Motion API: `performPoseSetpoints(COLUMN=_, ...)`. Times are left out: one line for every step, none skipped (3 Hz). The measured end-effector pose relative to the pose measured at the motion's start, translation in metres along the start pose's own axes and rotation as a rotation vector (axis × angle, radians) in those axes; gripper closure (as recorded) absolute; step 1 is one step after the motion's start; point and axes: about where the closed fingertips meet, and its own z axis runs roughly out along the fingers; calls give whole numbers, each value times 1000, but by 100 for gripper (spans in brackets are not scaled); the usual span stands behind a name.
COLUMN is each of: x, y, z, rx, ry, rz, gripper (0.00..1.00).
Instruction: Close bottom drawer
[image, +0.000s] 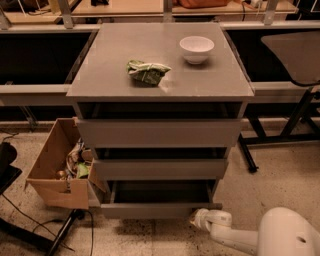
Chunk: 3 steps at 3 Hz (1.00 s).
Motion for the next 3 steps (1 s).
performPoseSetpoints(x=0, y=1, z=-1, rx=-1, ry=-1, rz=-2, gripper=100)
performPoseSetpoints(x=-8, y=-16, z=3, rx=-18, ry=-21, rz=-49, gripper=100)
performPoseSetpoints(x=-8, y=-16, z=2, rx=-18, ry=-21, rz=-49, gripper=100)
